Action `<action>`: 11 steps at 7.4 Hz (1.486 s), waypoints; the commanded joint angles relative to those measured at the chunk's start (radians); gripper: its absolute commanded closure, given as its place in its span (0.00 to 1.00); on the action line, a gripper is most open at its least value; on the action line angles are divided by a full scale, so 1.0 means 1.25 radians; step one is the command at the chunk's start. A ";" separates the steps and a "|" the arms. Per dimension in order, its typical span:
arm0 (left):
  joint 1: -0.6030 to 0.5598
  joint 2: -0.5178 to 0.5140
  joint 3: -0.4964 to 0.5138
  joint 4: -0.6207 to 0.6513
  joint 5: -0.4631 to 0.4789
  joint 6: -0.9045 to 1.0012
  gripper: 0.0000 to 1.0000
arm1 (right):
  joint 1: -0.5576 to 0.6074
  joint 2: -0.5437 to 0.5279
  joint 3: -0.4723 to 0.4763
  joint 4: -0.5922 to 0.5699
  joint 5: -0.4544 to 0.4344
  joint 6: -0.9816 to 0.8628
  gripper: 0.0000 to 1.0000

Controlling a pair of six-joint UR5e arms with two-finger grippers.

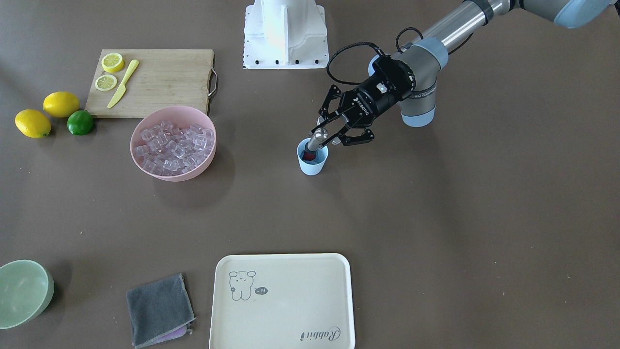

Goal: Mash ice and strawberries in cup
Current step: 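Press the muddler down into the cup contents with the left gripper, then lift the muddler up out of the cup with the left gripper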

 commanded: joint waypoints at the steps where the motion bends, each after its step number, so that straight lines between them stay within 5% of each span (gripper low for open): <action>1: 0.021 -0.003 0.055 0.006 0.008 0.009 1.00 | 0.000 -0.004 -0.005 0.000 -0.002 -0.016 0.00; 3: 0.017 -0.013 0.038 0.012 0.005 0.001 1.00 | 0.004 -0.002 -0.013 0.001 -0.005 -0.021 0.00; 5: -0.053 -0.013 -0.120 0.251 -0.057 -0.083 1.00 | 0.009 -0.005 -0.025 0.004 -0.006 -0.024 0.00; 6: -0.145 -0.009 -0.220 0.425 -0.201 -0.173 1.00 | 0.009 -0.005 -0.029 0.004 -0.005 -0.038 0.00; 8: -0.269 -0.004 -0.274 0.602 -0.398 -0.365 1.00 | 0.012 -0.005 -0.029 0.004 -0.005 -0.043 0.00; 11: -0.442 0.068 -0.270 0.929 -0.931 -0.404 1.00 | 0.012 0.004 -0.034 0.004 -0.004 -0.043 0.00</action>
